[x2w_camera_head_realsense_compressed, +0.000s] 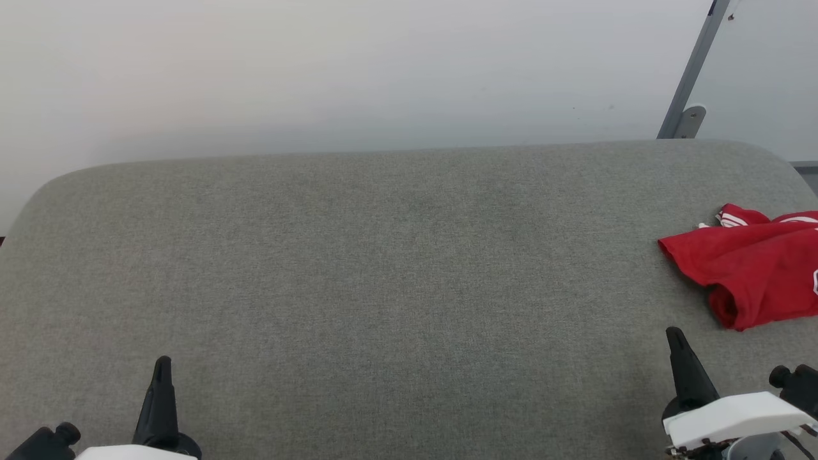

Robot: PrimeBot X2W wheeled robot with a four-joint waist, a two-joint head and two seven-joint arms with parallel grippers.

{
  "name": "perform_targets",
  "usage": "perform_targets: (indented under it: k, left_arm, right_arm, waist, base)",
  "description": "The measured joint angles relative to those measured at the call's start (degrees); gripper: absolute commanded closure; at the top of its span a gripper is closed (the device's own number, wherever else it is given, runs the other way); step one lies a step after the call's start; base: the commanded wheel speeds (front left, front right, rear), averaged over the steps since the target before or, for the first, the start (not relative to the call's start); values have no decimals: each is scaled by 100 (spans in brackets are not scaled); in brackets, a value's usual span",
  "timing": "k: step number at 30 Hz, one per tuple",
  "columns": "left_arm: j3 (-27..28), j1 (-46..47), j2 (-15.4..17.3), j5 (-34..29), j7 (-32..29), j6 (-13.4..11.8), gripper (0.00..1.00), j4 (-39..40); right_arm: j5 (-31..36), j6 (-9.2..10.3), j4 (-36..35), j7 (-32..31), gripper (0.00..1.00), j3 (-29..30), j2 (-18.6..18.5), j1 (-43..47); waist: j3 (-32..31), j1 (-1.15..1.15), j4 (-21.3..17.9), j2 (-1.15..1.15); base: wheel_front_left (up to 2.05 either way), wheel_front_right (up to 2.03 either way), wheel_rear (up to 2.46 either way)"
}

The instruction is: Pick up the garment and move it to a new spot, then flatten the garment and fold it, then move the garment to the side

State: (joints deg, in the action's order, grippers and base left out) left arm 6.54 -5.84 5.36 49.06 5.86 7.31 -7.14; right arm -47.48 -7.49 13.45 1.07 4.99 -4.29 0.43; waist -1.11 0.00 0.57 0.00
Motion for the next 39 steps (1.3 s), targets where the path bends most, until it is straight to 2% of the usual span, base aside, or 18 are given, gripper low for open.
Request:
perform_targets:
  k: [39]
  left_arm:
    - [-19, 645, -127, 2357, -669, 0, 100, -381]
  right_arm:
    - [-2454, 0, 24, -414, 100, 81, 69, -347]
  waist:
    - [59, 0, -26, 0]
  base:
    - [0, 0, 0]
